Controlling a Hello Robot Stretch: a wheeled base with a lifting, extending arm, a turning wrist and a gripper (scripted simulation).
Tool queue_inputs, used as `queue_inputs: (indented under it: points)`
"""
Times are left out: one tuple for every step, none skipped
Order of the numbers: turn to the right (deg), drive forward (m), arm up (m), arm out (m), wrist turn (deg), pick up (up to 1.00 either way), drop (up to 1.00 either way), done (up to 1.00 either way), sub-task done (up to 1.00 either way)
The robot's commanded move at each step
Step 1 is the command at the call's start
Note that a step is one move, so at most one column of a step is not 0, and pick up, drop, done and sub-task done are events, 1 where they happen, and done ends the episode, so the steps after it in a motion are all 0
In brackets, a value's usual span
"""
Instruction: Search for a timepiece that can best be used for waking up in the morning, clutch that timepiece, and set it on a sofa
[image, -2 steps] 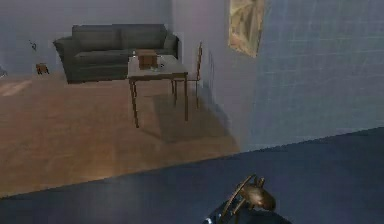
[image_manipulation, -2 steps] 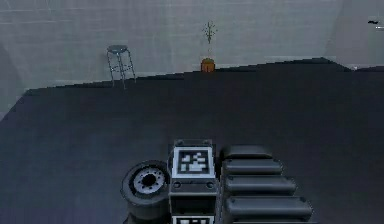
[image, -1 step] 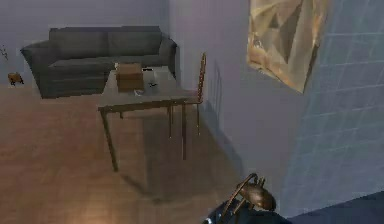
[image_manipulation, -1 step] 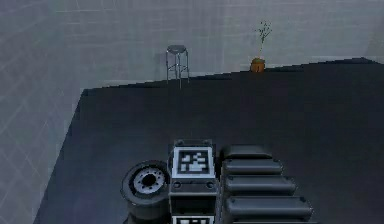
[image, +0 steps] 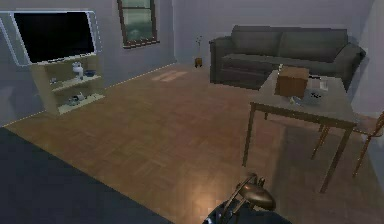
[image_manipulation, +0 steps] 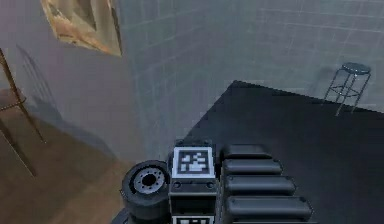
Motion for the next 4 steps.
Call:
queue_inputs:
  points:
    - [-3.0, 0.00, 0.00, 0.00, 0.0, 0.00, 0.00, 0.00, 0.00]
    - [0.0, 1.00, 0.00, 0.00, 0.0, 0.00, 0.00, 0.00, 0.00]
    - [0.0, 0.60, 0.00, 0.00, 0.0, 0.00, 0.00, 0.00, 0.00]
    - [36.0, 0.00, 0.00, 0.00, 0.0, 0.00, 0.00, 0.00, 0.00]
